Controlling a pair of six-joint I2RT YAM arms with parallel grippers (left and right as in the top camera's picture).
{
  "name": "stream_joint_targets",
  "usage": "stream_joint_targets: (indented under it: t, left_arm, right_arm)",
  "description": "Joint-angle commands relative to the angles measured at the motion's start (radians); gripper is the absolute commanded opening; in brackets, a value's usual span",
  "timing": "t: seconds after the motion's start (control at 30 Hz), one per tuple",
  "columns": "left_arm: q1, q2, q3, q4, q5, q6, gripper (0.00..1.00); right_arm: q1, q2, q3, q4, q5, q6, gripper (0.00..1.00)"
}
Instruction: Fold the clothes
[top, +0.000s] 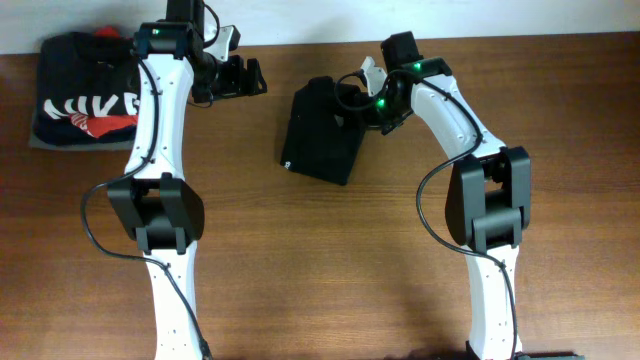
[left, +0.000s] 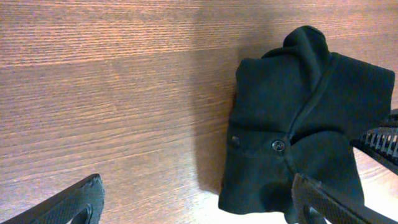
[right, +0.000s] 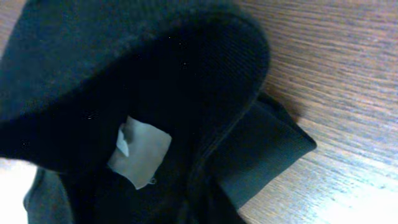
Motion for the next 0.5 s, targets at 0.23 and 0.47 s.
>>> stream_joint_targets:
  t: [0.23,0.47]
  left_arm:
    - [-0.001,0.007,0.021,0.0,-0.011,-0.005,0.96]
    - [-0.001,0.01,0.021,0.0,-0.011,-0.005,0.96]
  right_arm:
    - [0.006,-0.025,0.086,-0.056,-0.007,0.087,0.04]
    - [0.006,-0.025,0.093,-0.097,-0.014,0.131,0.04]
